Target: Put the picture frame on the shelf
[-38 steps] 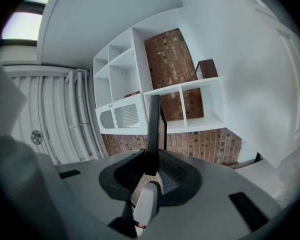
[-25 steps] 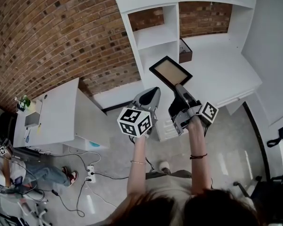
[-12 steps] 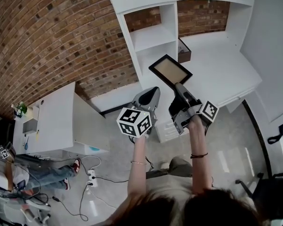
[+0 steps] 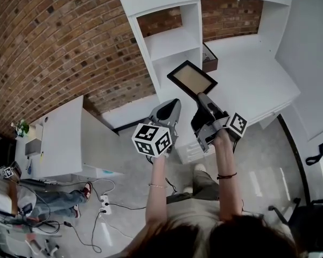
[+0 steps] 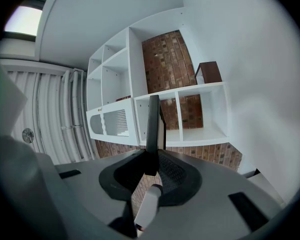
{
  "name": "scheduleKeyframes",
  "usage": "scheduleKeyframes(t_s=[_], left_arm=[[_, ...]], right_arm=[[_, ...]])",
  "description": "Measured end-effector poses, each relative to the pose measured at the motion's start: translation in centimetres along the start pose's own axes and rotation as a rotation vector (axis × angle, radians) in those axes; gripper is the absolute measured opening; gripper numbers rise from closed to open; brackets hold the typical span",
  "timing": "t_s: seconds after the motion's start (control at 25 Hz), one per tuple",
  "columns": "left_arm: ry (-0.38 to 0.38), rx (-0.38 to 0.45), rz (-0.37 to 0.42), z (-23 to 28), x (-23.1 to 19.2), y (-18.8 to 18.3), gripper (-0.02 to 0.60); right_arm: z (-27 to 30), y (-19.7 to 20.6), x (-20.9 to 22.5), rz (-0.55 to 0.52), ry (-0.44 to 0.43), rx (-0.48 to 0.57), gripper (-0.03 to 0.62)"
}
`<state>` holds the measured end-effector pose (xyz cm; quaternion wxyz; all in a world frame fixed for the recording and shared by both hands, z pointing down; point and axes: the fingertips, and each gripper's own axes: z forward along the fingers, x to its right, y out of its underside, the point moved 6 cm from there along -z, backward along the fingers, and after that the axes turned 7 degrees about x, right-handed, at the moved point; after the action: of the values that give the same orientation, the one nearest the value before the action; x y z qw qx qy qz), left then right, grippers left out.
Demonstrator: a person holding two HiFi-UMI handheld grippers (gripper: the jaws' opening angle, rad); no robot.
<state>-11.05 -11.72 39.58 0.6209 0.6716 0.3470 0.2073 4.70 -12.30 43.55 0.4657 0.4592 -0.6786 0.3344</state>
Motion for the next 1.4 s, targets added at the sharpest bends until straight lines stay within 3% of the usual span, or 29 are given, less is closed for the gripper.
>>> scheduleKeyframes(t_s=[0.92,1.4], left_arm=[[-0.090,0.022,0.010,8.1,-6.4,-0.3,0.011],[-0.132,0.018,0.003,11.3,-7.4,-0.3,0.011]], right_arm=[[10.0,-5.5,3.4,0.039,0.013,-0.082,0.071],[12.9,-8.2,4.0,0.056,0.032,-0.118,0.071]])
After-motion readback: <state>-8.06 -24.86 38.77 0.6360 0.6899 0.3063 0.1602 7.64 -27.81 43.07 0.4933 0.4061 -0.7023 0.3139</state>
